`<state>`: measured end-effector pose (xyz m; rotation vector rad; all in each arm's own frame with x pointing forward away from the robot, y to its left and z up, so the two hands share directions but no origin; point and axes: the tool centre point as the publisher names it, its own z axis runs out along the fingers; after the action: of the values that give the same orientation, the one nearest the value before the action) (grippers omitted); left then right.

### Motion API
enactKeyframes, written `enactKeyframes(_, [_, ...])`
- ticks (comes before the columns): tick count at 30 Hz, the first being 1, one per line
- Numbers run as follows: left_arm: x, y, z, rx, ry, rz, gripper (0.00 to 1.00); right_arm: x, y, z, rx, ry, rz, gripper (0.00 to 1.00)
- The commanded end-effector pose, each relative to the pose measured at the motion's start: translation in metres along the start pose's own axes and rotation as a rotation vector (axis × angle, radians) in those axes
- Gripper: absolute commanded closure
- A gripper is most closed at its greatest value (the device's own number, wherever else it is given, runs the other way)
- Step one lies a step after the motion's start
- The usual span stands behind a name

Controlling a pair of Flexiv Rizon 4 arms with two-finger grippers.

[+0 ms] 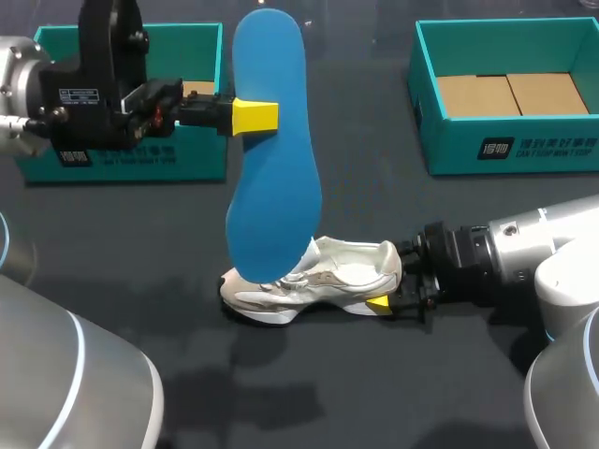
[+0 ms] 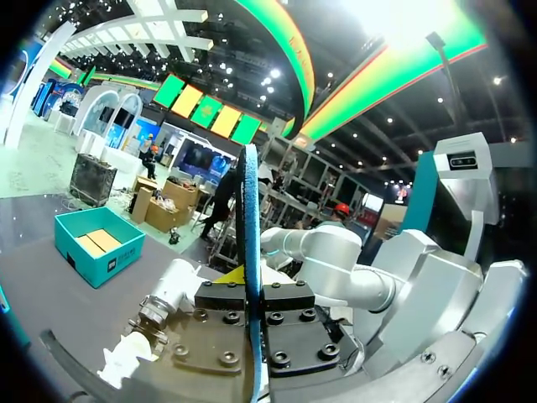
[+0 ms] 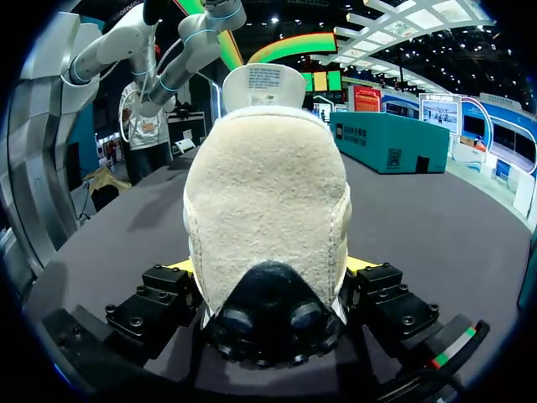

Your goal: Take the shoe out of the shoebox, open the shoe tongue, remove and reinsert the insole, then place the shoe into the shoebox

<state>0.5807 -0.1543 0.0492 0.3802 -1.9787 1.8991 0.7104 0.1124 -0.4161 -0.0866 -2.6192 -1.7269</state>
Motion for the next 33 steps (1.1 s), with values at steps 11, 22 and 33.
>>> enactKeyframes(11, [0.0,-0.001,0.001,0.0,0.001,0.0,1.0,0.006,-0.004,-0.035,0.119,0.014,0.011,0.0])
enactKeyframes(22, [0.0,-0.001,0.001,0.0,0.001,0.0,1.0,0.009,0.006,-0.066,0.321,0.059,0.032,0.0])
enactKeyframes(33, [0.0,-0.001,0.001,0.0,0.001,0.0,1.0,0.01,0.034,-0.084,0.684,0.023,0.107,0.0])
